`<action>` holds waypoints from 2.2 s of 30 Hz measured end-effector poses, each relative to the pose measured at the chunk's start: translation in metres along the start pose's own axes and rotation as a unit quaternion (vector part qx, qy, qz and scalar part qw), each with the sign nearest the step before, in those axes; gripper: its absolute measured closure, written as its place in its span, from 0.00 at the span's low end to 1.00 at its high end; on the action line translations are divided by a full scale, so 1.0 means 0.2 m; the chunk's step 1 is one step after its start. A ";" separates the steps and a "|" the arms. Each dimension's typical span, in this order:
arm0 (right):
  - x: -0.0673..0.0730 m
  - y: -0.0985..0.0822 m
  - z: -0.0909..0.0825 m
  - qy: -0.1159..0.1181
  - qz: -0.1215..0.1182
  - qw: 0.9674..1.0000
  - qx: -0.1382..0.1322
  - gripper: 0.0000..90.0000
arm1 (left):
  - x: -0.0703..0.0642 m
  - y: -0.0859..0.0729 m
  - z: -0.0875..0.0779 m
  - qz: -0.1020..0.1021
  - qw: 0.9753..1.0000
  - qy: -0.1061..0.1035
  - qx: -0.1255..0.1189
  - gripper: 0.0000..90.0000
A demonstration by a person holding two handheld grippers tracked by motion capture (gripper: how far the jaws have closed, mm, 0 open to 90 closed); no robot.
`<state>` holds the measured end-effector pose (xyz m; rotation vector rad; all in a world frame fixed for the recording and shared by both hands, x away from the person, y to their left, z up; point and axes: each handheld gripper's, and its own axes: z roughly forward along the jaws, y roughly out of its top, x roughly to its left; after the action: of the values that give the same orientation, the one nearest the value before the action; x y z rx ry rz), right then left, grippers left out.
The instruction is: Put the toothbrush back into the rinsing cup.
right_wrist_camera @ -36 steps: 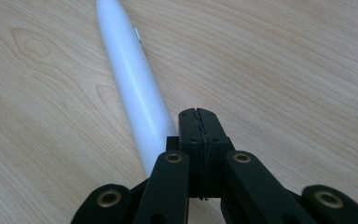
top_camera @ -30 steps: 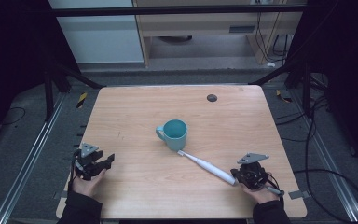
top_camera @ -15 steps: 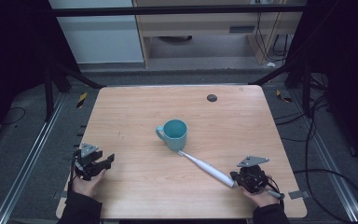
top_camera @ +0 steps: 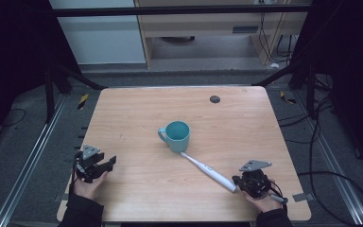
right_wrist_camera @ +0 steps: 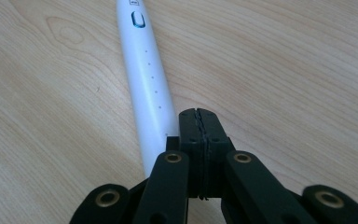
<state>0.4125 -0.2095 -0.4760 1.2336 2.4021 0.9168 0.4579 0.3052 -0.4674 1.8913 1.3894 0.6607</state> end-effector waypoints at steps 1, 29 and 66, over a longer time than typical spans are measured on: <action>-0.01 0.00 0.00 -0.003 0.002 1.000 -0.002 0.98 | 0.00 0.00 0.00 -0.001 1.000 0.000 0.000 0.51; -0.08 0.10 0.04 -0.023 -0.001 1.000 -0.019 0.96 | 0.00 0.00 0.01 0.003 1.000 -0.001 0.001 0.51; -0.06 0.43 -0.03 0.002 -0.074 0.997 -0.029 0.63 | 0.00 0.00 0.02 0.007 1.000 -0.007 0.003 0.49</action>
<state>0.4700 -0.1836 -0.4161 1.0194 2.4140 0.9390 0.4601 0.3036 -0.4697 1.9083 1.3721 0.6485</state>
